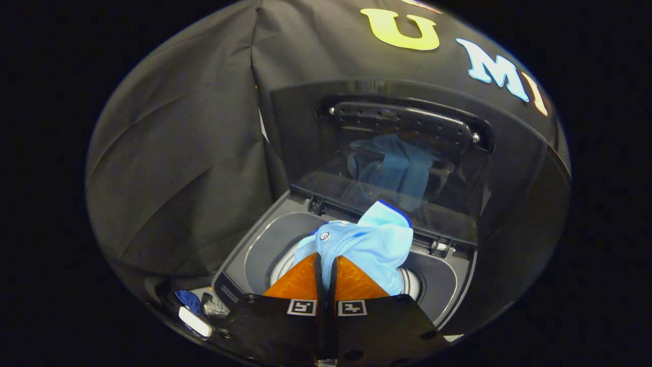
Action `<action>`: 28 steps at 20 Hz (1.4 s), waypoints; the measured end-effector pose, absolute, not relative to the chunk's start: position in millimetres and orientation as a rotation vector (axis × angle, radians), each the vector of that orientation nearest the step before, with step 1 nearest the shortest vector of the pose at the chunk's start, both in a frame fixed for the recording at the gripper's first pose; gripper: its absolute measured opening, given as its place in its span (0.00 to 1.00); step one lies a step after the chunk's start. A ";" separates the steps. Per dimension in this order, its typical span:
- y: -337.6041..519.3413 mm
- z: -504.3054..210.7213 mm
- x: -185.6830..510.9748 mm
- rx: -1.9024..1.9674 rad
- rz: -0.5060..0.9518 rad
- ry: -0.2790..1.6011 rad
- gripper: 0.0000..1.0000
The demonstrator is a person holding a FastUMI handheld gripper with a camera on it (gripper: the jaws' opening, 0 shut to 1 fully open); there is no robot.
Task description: Put the clothes into the washing machine and then close the washing machine lid.
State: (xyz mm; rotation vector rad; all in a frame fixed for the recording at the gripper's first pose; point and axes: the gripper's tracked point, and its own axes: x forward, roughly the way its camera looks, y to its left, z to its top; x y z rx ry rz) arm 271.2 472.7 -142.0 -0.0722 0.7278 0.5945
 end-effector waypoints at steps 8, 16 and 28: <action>465.7 -168.6 256.9 -0.075 0.563 0.835 0.65; 468.8 -119.1 262.1 -0.029 0.594 0.754 0.97; 465.4 74.3 297.7 0.146 0.624 0.462 0.97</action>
